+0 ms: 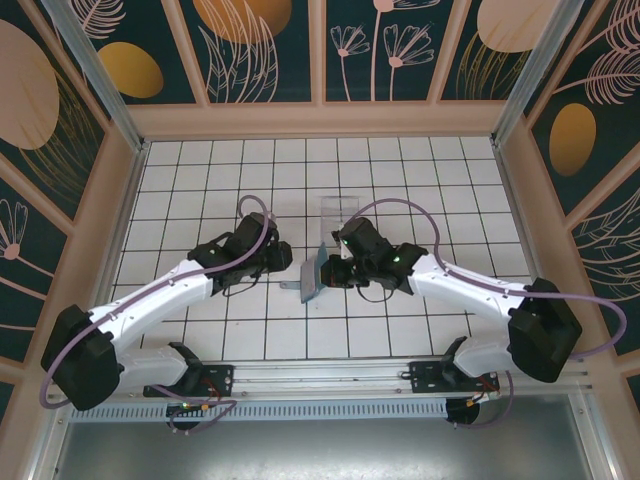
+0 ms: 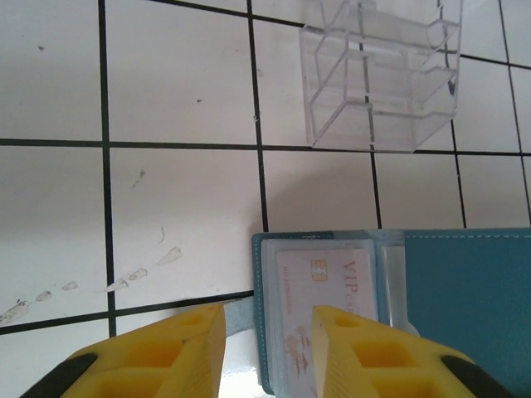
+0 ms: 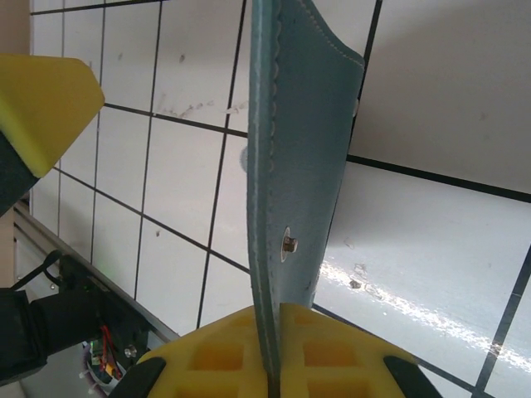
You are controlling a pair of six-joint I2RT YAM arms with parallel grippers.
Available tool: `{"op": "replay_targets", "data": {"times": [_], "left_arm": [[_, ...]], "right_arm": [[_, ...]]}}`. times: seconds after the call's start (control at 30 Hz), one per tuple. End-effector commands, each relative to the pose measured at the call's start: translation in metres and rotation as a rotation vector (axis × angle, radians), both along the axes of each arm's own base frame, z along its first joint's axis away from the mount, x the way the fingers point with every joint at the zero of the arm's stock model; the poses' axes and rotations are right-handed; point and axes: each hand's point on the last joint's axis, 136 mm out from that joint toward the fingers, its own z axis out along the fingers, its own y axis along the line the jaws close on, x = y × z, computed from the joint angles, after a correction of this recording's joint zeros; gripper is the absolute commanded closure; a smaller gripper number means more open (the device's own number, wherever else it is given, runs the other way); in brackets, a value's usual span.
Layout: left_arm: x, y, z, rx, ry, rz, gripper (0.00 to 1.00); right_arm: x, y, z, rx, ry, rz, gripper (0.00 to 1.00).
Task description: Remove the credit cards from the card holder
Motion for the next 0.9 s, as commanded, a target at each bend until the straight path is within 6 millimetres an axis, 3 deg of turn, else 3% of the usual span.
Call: {"op": "replay_targets", "data": {"times": [0.0, 0.2, 0.37, 0.63, 0.7, 0.87], "left_arm": [[0.006, -0.005, 0.018, -0.072, -0.034, 0.015, 0.66], [0.004, -0.007, 0.016, -0.089, -0.023, 0.011, 0.66], [0.0, -0.014, 0.004, -0.102, 0.012, -0.019, 0.67], [-0.014, -0.032, -0.035, -0.161, 0.135, -0.071, 0.75], [-0.017, -0.034, -0.044, -0.167, 0.156, -0.074, 0.76], [-0.02, -0.037, -0.062, -0.142, 0.196, -0.087, 0.77]], "right_arm": [[-0.001, 0.015, 0.033, 0.101, -0.04, 0.029, 1.0], [-0.005, 0.023, 0.035, 0.16, -0.027, 0.042, 1.0], [-0.008, 0.014, -0.001, 0.109, 0.036, -0.009, 1.0], [-0.019, -0.013, -0.062, -0.007, 0.112, -0.08, 1.0], [-0.019, -0.02, -0.073, -0.053, 0.12, -0.1, 0.95], [-0.014, -0.042, -0.089, -0.207, 0.112, -0.149, 0.71]]}}
